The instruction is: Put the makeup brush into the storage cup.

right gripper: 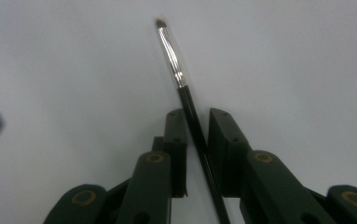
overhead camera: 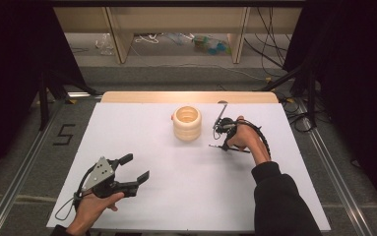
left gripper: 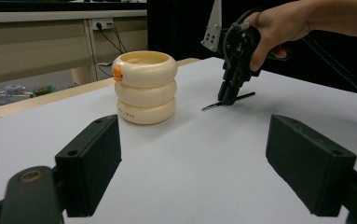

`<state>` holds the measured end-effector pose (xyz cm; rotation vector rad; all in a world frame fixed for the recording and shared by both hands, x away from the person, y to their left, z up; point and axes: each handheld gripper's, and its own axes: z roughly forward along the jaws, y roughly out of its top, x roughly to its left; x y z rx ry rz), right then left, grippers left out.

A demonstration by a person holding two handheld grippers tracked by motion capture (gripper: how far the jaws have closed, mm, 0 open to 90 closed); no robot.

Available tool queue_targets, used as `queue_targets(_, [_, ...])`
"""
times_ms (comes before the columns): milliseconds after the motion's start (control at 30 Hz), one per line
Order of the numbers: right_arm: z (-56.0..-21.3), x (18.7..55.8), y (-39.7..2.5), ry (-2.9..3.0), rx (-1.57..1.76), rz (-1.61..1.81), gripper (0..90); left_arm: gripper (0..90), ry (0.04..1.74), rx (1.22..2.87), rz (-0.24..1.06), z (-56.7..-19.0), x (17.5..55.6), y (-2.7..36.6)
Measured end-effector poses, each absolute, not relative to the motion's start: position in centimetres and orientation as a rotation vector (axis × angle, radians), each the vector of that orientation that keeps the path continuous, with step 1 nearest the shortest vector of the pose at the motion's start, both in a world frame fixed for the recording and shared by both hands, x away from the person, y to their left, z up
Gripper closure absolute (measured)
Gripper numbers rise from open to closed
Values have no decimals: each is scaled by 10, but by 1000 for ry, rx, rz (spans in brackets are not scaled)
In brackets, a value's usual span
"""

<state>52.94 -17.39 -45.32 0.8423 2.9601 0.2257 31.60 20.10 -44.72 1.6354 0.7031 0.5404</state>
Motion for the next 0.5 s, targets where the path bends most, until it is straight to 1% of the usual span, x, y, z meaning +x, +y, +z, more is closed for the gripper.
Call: queue_targets(500, [-453,529,-170,2972,807,192,824,184,703,1637,542,-447,316,201])
